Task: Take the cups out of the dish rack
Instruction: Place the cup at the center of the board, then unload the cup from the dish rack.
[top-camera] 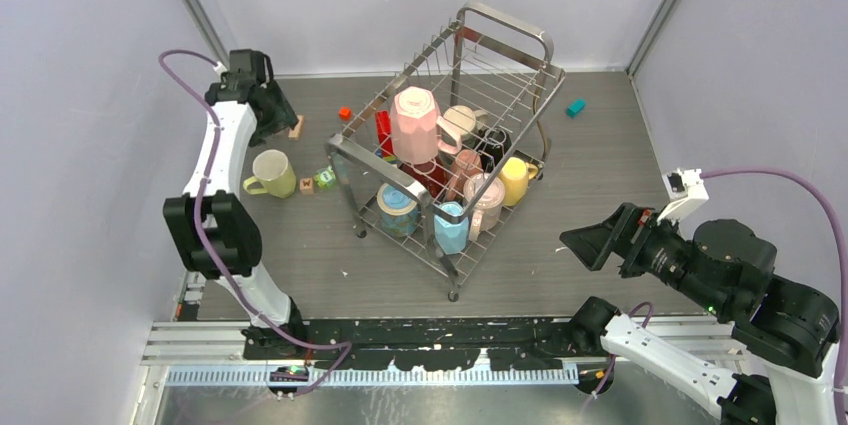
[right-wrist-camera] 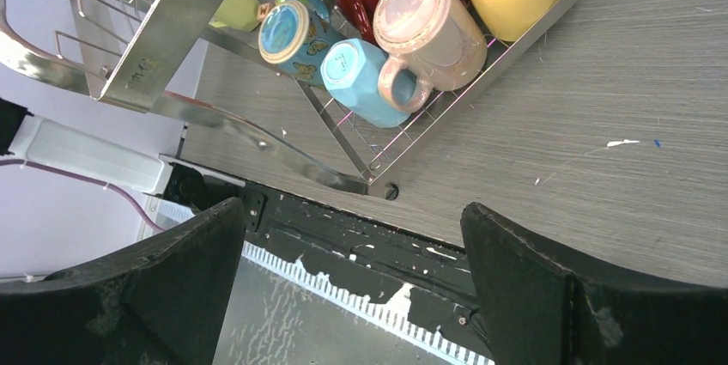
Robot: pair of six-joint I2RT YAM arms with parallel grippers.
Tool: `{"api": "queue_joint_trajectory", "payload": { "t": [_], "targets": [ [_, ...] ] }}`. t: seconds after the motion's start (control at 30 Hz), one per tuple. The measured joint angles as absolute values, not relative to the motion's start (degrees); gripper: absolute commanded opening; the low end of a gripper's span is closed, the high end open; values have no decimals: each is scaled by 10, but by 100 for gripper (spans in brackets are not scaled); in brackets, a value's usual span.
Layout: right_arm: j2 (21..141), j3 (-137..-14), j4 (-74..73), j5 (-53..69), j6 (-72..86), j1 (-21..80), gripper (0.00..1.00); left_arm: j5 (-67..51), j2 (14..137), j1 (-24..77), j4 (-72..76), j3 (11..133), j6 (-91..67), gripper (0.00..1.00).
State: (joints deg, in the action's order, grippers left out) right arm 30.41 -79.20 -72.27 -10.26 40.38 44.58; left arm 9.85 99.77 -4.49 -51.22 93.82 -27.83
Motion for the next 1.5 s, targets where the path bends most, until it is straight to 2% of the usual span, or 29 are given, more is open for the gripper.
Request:
{"api": "queue_joint_trajectory", "payload": {
  "t": [0.17,0.37,0.83,1.23,1.5],
  "targets": [
    [304,-792,-723,-105,404,446,100,97,957,-20,-529,997,-279,82],
    [304,-792,-722,-114,404,446,100,91,924,36,-547,1104,-278,89],
    [304,-794,-720,-134,404,446,100,85,884,202,-628,1336,-263,91],
    [328,-797,-701,-138,394,446,100,71,828,381,-659,1334,-235,93],
    [339,-797,-696,-138,393,446,100,135,843,488,-682,1326,-194,96]
  ]
}}
